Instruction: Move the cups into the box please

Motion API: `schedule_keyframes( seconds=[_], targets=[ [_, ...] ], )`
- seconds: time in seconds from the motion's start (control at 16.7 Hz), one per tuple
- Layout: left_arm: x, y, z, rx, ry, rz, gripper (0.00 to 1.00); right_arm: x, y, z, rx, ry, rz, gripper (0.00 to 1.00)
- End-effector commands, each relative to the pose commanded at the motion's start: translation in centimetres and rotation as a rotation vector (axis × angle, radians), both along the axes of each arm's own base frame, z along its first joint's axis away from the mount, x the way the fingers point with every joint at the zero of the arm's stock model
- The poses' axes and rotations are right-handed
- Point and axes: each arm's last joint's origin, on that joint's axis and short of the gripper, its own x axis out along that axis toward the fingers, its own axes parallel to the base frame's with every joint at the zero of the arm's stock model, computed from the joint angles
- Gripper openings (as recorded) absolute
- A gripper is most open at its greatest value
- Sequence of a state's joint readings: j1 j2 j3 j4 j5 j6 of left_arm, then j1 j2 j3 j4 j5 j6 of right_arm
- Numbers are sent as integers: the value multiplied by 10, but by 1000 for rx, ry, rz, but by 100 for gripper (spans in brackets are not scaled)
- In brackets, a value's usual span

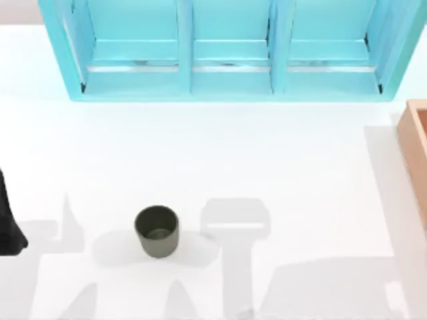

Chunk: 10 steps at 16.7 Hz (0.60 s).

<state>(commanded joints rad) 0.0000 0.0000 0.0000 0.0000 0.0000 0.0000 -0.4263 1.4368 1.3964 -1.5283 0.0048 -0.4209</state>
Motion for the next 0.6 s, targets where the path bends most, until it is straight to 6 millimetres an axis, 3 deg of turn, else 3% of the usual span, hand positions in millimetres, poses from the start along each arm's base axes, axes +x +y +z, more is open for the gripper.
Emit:
schedule_keyframes(
  seconds=[0.12,0.3,0.42,0.6],
  targets=[
    [0,0,0,0,0,0,100,9,4,1,-4,10,1,100],
    [0,0,0,0,0,0,100,44,26,5,-22,29,6,100],
    [0,0,0,0,0,0,100,76,55,7,-42,30,15,100],
    [0,0,0,0,0,0,100,121,126,9,-68,6,27,100]
  ],
)
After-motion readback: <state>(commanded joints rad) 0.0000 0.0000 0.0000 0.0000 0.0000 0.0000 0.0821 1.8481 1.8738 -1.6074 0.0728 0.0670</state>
